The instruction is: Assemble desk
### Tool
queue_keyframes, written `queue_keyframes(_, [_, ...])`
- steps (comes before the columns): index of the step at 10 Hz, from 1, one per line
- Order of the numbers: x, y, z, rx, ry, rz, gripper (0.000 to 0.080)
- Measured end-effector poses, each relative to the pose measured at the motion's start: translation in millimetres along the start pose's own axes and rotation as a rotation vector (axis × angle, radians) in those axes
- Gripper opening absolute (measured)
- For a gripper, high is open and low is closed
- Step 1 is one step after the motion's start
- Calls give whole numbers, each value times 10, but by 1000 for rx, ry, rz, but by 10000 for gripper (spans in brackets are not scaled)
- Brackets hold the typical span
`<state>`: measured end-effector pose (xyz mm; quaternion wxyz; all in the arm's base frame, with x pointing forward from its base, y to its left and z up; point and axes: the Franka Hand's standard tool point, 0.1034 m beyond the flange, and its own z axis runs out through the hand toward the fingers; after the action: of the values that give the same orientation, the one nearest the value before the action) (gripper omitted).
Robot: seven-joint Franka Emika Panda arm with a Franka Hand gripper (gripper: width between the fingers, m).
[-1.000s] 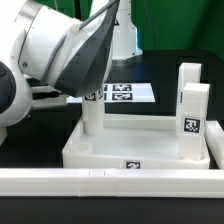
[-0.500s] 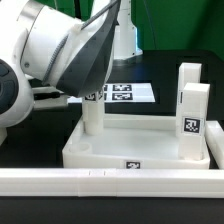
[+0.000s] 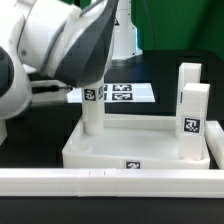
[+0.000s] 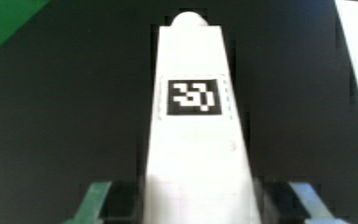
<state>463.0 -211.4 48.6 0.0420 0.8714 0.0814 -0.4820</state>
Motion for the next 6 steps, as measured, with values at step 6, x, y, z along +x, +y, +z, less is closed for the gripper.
queue_keyframes(6, [-113, 59, -279, -16, 146, -28, 288])
